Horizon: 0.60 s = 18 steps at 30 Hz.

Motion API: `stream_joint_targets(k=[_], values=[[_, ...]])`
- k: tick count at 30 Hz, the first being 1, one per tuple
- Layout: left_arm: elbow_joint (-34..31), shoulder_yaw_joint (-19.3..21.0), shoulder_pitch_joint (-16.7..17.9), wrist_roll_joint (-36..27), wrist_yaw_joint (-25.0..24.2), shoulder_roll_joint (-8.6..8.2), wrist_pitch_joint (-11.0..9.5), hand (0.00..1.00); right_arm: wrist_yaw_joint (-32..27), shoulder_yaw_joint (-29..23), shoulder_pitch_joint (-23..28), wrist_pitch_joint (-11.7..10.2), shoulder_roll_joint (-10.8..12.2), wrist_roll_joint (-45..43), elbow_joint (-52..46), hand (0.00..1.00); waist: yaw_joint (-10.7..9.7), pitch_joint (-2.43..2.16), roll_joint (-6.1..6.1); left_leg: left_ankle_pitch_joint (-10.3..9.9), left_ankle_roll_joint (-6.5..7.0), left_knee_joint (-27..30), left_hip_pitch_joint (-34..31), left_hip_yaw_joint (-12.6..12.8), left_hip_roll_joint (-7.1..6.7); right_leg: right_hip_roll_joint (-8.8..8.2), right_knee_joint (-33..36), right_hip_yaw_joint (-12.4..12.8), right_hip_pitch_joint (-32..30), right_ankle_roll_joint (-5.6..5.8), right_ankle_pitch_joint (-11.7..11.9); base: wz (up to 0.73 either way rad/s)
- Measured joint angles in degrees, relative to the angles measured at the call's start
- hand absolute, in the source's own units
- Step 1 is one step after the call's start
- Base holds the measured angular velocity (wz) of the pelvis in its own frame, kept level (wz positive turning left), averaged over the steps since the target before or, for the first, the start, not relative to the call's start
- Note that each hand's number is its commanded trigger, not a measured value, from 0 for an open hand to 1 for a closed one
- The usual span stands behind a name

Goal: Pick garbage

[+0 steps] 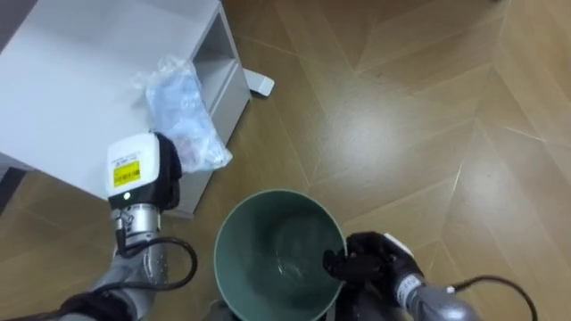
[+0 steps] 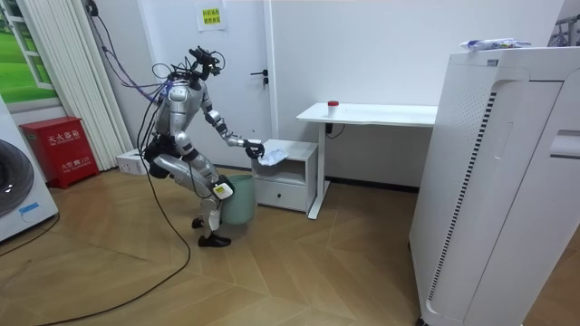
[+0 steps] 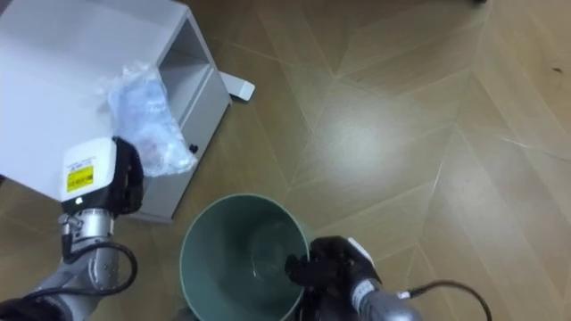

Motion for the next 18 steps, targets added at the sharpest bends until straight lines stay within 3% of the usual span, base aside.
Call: stream_joint_targets(k=[2, 11, 15, 18], values=[[-1.82, 0.67, 2.67, 0.45, 2.0, 0.01, -2.09, 1.0, -0.63, -0.11, 1.63, -0.7, 0.02, 0.0, -0.11, 1.0, -0.55, 0.0, -0.06, 0.05, -0.04, -1.79, 3.5, 0.26, 0.13, 0.34, -1.58, 0.16, 3.33, 0.15, 0.04, -0.05], [-9.95, 1.21, 13.3, 0.46, 5.74, 1.43, -6.86, 1.0, -4.82, -4.18, 9.16, -2.87, 0.64, -4.87, -2.6, 1.0, -2.16, -0.49, -1.09, 1.47, -0.12, -10.5, 15.1, 2.16, 0.14, 1.47, -8.41, 1.62, 13.33, 0.92, 0.52, -0.05], [-10.86, 1.21, 14.09, 0.43, 5.71, 1.43, -9.13, 1.0, -5.06, -4.49, 9.33, -3.11, 1.05, -7.86, -2.06, 1.0, -2.04, -0.8, -1.44, 1.56, -0.19, -12.23, 17.89, 2.23, 0.22, 1.79, -10.17, 1.63, 16.13, 1.1, 0.6, -0.03], [-15.43, 1.24, 15.94, -0.28, 5.42, 1.43, -10.2, 1.0, -5.07, -4.65, 9.35, -3.77, 1.07, -9.55, -2.07, 1.0, -1.75, -0.97, -1.53, 1.75, 0.13, -13.28, 19.41, 2.23, 0.15, 1.93, -11.63, 1.61, 17.84, 1.63, 0.92, 0.0]])
